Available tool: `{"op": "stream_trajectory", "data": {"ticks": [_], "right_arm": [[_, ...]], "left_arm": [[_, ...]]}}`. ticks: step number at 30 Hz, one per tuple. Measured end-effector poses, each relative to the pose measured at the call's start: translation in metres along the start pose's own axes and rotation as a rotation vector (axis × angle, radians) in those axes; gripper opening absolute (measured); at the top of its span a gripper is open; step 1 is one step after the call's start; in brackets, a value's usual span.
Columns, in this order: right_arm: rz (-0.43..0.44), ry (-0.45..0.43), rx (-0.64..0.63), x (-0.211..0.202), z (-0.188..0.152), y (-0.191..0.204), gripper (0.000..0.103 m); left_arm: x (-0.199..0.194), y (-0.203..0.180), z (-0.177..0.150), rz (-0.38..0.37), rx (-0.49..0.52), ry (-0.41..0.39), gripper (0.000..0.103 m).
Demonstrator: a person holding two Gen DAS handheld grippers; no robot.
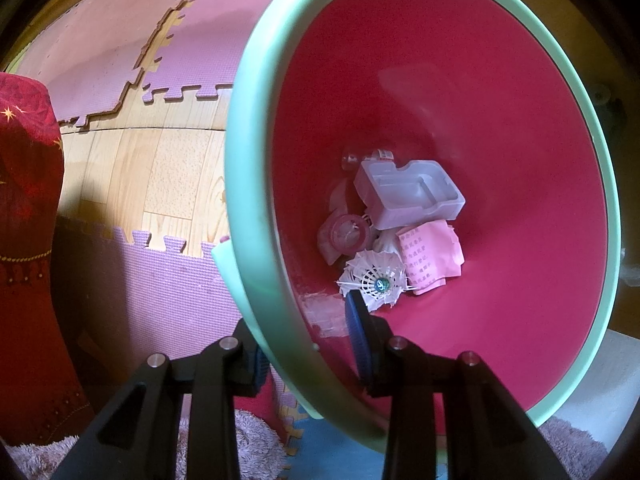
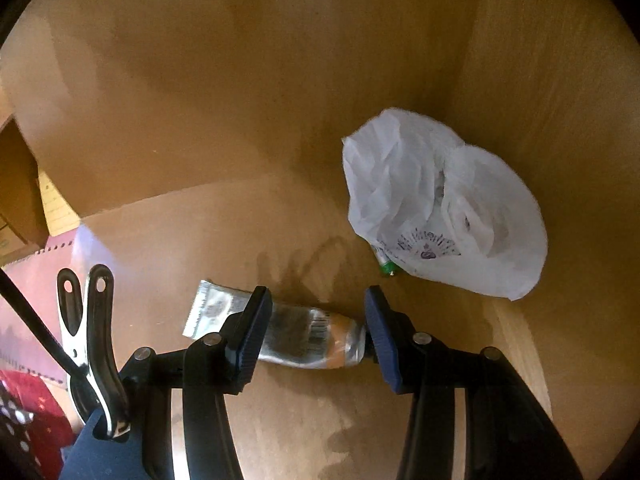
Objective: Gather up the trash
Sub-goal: 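Close the right tool on the silver hand-cream tube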
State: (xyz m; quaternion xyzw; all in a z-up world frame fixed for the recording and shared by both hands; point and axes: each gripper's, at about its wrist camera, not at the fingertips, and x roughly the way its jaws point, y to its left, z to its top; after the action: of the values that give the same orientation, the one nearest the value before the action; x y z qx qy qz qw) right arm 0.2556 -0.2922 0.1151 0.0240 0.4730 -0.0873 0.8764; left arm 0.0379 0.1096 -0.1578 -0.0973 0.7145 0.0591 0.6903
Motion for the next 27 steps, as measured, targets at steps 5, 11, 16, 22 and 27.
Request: {"op": "stream_trajectory", "data": {"ticks": [5, 11, 16, 22, 27], "right_arm": [[-0.008, 0.019, -0.017, 0.002, 0.002, 0.0, 0.049], [0.018, 0.057, -0.023, -0.002, -0.004, 0.003, 0.049], [0.038, 0.089, -0.044, -0.01, -0.015, 0.006, 0.049], [0.044, 0.13, -0.106, -0.02, -0.03, 0.023, 0.049], [0.082, 0.149, -0.145, -0.023, -0.034, 0.038, 0.049]], "left_arm": [[0.0, 0.0, 0.0, 0.0, 0.0, -0.001, 0.036], [0.0, 0.0, 0.0, 0.0, 0.0, 0.0, 0.036], [0.0, 0.001, 0.0, 0.0, 0.0, -0.001, 0.036], [0.0, 0.0, 0.0, 0.001, 0.0, -0.001, 0.036], [0.0, 0.0, 0.0, 0.001, -0.001, 0.0, 0.036]]}}
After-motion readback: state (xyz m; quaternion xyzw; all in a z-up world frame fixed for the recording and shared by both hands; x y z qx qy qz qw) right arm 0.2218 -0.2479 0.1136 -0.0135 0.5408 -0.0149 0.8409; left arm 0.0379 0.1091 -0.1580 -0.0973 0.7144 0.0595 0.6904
